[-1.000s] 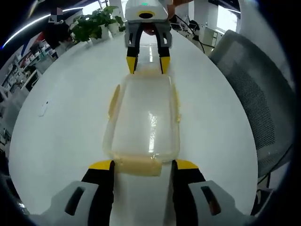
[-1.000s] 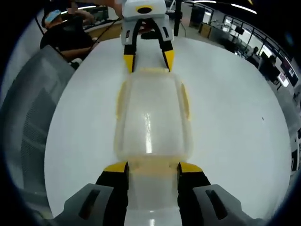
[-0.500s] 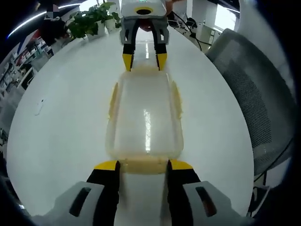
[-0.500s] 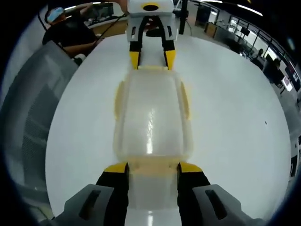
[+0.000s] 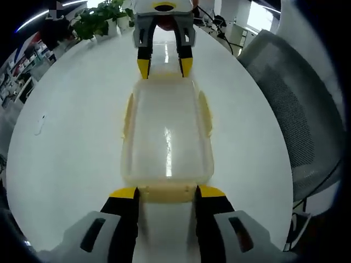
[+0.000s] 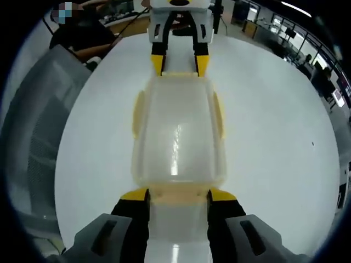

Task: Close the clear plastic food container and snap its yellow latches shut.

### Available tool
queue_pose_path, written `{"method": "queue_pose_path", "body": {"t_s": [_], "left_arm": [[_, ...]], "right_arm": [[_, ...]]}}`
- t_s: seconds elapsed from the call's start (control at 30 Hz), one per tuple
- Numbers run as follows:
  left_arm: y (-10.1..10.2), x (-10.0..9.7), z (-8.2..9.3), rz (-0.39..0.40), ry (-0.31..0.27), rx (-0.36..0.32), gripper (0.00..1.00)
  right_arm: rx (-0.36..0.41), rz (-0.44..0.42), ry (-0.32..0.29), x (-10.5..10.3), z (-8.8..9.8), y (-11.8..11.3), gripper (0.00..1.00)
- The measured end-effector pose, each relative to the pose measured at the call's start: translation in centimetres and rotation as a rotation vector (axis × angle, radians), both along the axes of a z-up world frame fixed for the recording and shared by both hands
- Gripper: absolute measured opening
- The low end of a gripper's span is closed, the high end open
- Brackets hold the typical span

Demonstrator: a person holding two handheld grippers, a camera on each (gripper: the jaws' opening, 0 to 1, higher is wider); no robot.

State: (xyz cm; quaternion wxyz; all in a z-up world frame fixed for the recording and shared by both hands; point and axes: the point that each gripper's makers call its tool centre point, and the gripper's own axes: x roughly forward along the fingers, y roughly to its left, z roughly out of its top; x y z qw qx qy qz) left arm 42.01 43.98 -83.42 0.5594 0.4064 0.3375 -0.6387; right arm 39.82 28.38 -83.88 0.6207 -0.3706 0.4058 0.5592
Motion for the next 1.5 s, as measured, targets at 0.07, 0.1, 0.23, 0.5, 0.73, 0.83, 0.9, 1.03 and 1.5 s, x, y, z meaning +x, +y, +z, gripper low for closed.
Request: {"method": "queue_pose_path", "body": {"t_s": [0.07, 0.1, 0.23, 0.5, 0.73, 0.83, 0.9, 1.03, 1.5], "left_arm": [[0.0, 0.0, 0.0, 0.002, 0.000, -0.001, 0.40], [0.0, 0.0, 0.0, 0.002, -0.001, -0.002, 0.40], [-0.1, -0.1, 0.0, 0.008, -0.009, 0.014, 0.39], [0.0, -0.1, 0.1, 0.039, -0.015, 0.024, 0.38], [0.1, -0.1, 0.1, 0.047, -0.023, 0.023, 0.38], [0.1, 0.0, 0.2, 0.048, -0.032, 0.026, 0.38], [0.1, 0.0, 0.2, 0.054, -0.036, 0.027, 0.38], [0.1, -0.1, 0.2, 0.058, -0.041, 0.032, 0.38], [-0.3, -0.2, 2.5, 0.067, -0.060, -0.006, 0.38]], "right_arm": [[-0.002, -0.007, 0.001, 0.0, 0.0, 0.0, 0.40], [-0.005, -0.016, 0.000, 0.0, 0.0, 0.1, 0.40], [-0.010, -0.019, -0.005, -0.1, 0.0, 0.0, 0.38], [-0.013, -0.023, 0.000, 0.0, 0.0, -0.1, 0.38], [-0.015, -0.028, -0.005, -0.1, 0.1, -0.1, 0.38], [-0.015, -0.029, -0.012, -0.1, 0.2, -0.1, 0.38], [-0.018, -0.025, -0.022, 0.0, 0.2, -0.1, 0.38], [-0.040, -0.014, -0.039, 0.0, 0.2, -0.1, 0.38], [-0.024, -0.019, -0.082, 0.2, 2.1, -0.6, 0.38]]}}
